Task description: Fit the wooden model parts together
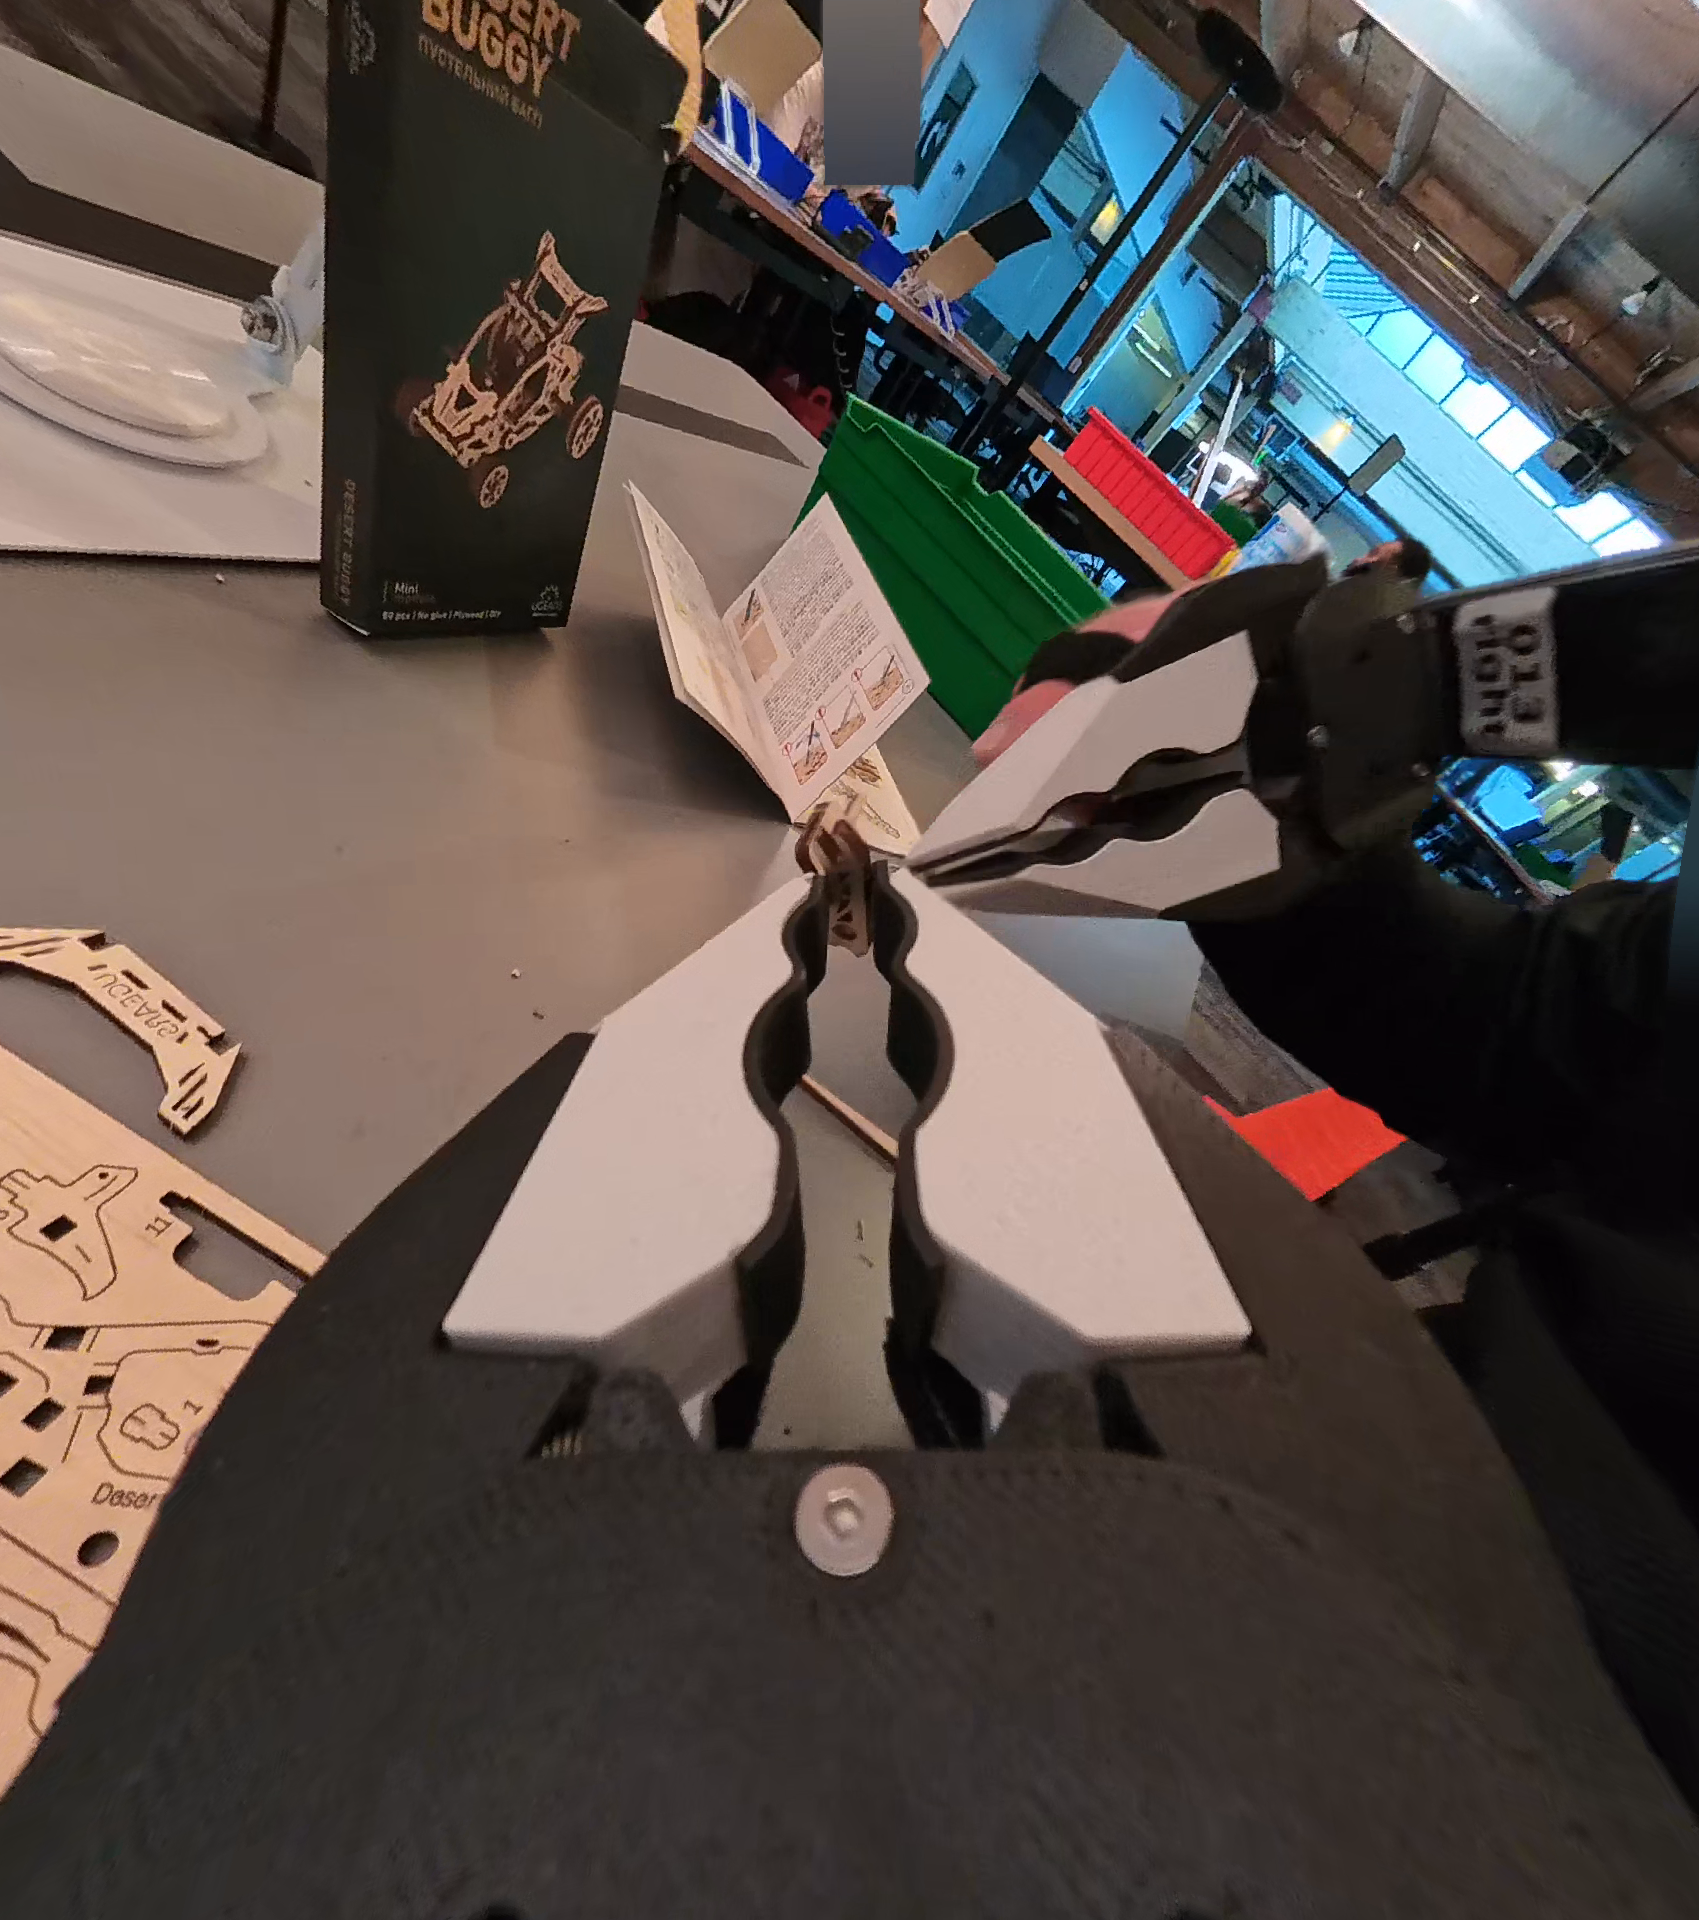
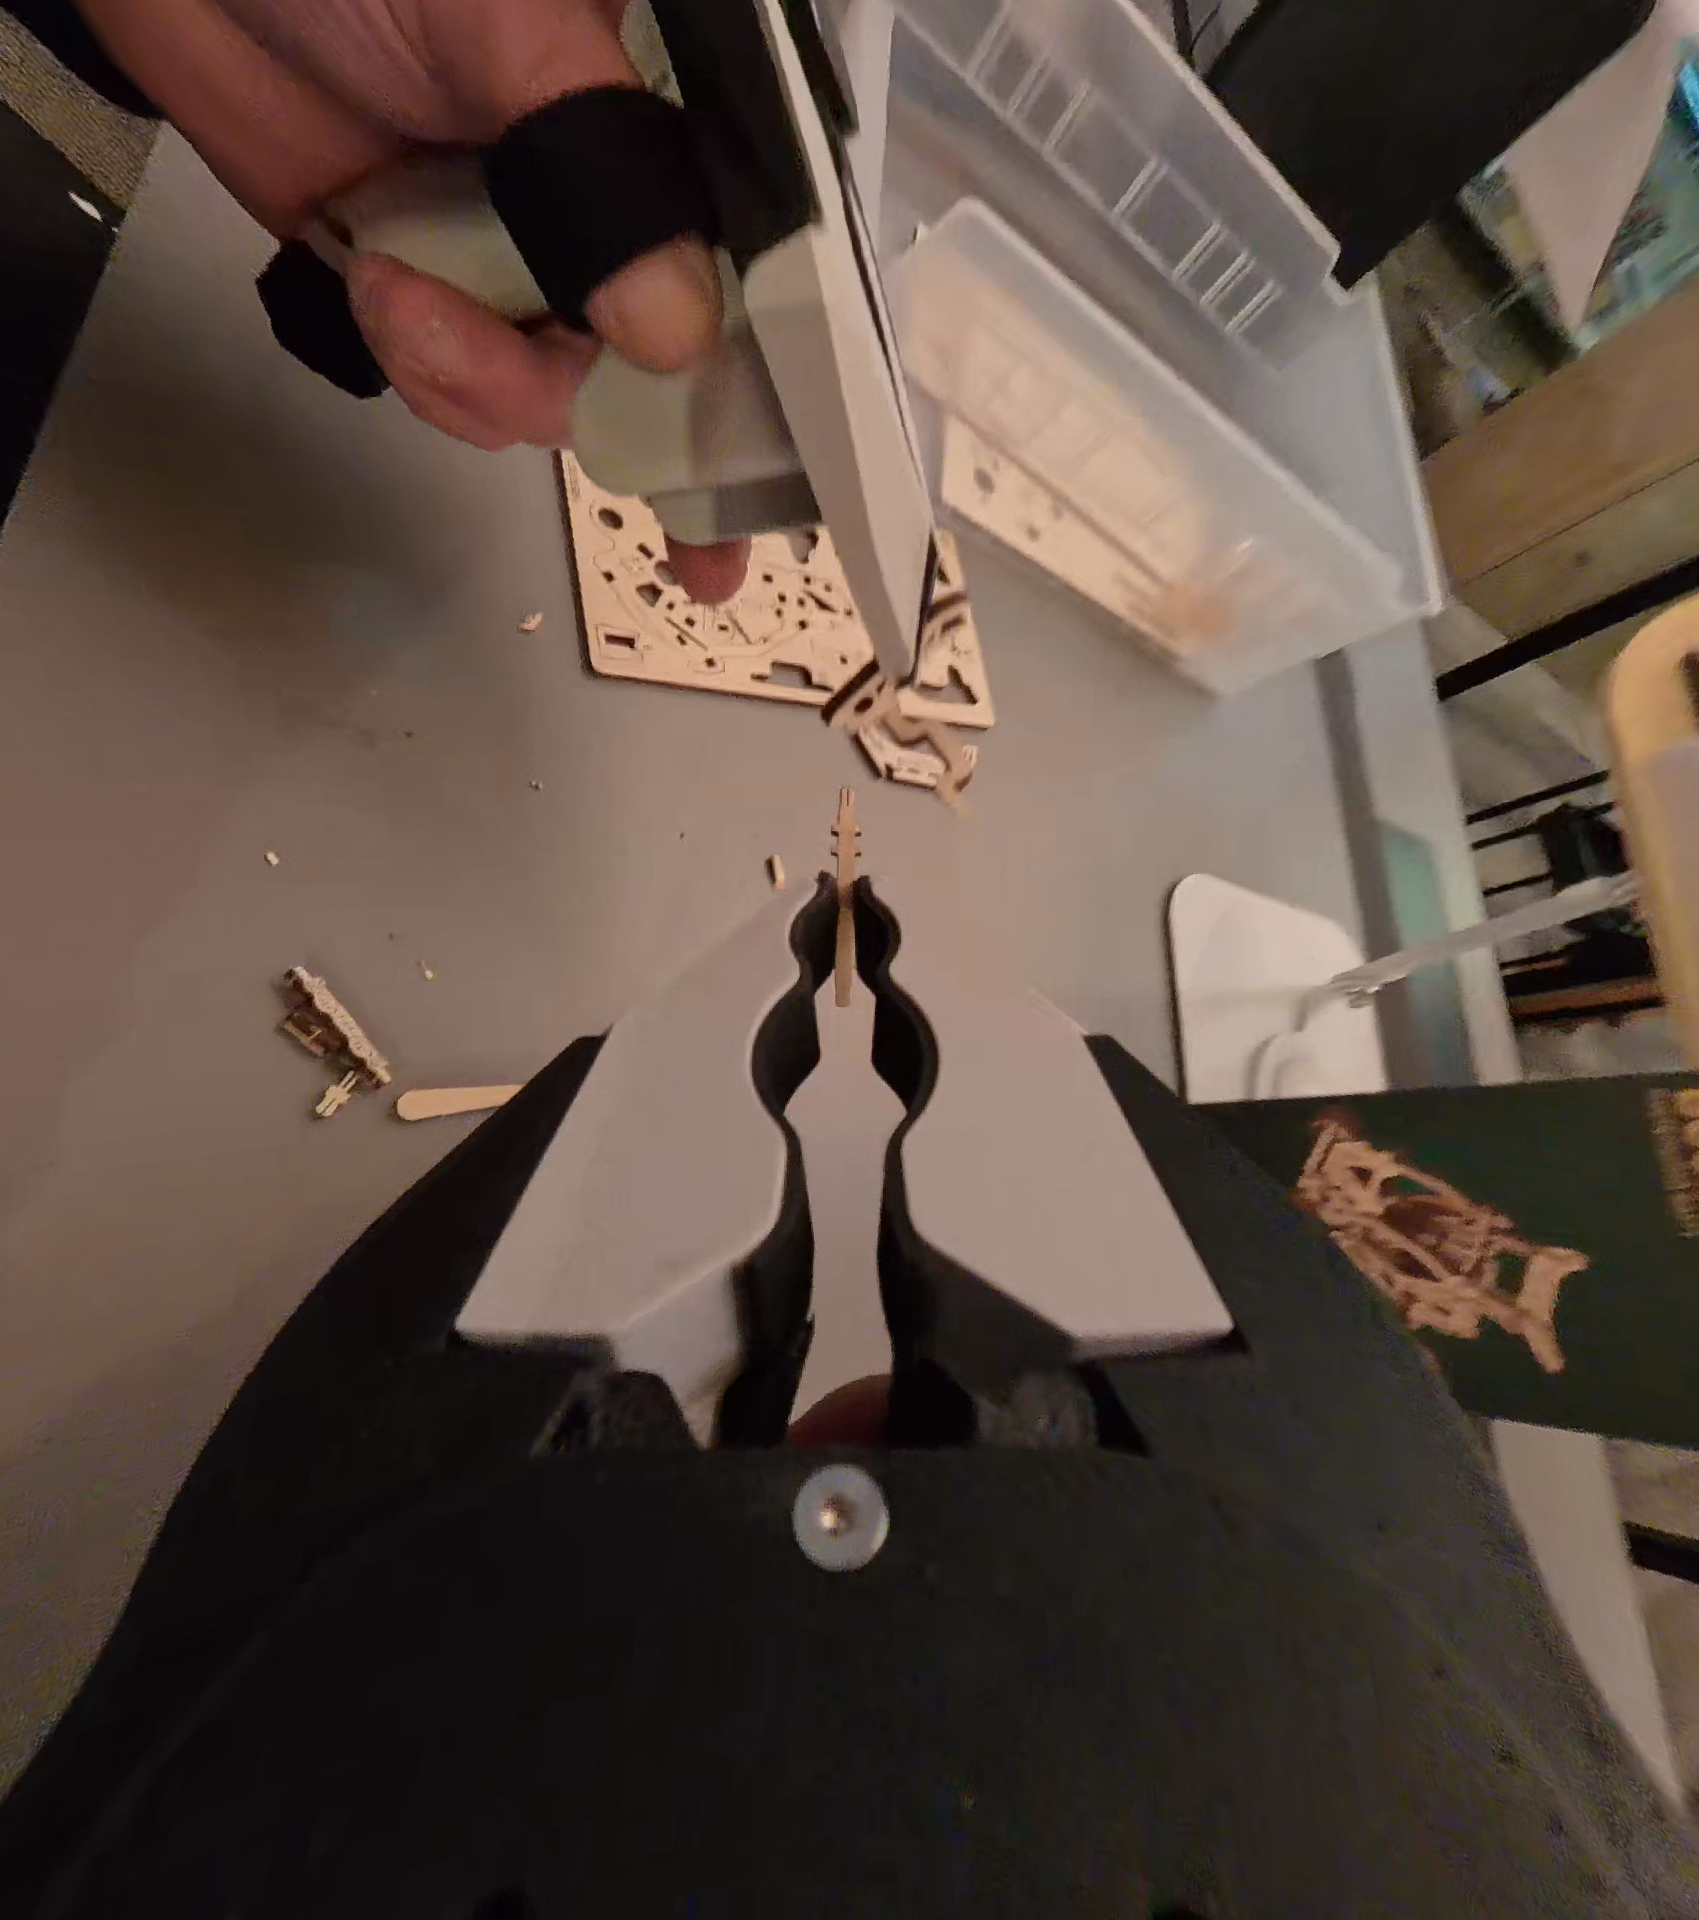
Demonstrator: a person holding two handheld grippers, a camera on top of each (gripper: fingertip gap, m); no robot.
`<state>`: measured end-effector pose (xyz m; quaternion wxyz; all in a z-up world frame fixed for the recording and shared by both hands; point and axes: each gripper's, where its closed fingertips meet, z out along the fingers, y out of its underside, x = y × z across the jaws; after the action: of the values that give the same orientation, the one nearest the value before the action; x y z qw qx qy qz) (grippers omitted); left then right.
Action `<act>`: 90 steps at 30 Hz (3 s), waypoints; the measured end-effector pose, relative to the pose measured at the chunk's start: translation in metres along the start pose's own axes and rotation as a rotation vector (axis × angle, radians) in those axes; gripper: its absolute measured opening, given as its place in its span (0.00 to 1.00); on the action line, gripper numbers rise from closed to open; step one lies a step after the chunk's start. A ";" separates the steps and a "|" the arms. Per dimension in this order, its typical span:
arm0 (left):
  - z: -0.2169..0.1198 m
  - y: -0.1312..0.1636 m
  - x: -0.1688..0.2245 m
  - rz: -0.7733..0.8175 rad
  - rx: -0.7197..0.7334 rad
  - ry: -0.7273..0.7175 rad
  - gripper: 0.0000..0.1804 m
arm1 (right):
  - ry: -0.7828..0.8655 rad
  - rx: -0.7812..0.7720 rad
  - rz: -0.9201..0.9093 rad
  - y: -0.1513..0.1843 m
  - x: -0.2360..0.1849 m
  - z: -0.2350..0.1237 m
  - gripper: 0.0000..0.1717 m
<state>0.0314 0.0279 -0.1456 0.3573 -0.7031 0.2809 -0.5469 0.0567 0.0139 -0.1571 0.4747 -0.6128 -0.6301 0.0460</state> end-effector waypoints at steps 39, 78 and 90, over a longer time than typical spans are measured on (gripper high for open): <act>0.009 0.002 0.010 0.090 -0.047 -0.015 0.03 | 0.051 -0.079 -0.379 -0.013 0.003 0.007 0.00; 0.004 -0.003 0.018 0.105 -0.004 0.006 0.06 | 0.091 0.045 -0.201 -0.023 0.010 0.000 0.00; 0.006 -0.001 0.014 0.146 -0.020 -0.044 0.04 | 0.082 0.039 -0.213 -0.026 0.007 0.001 0.00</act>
<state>0.0402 0.0185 -0.1382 0.3952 -0.6960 0.3290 -0.5012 0.0386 0.0137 -0.1372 0.5140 -0.5344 -0.6708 -0.0178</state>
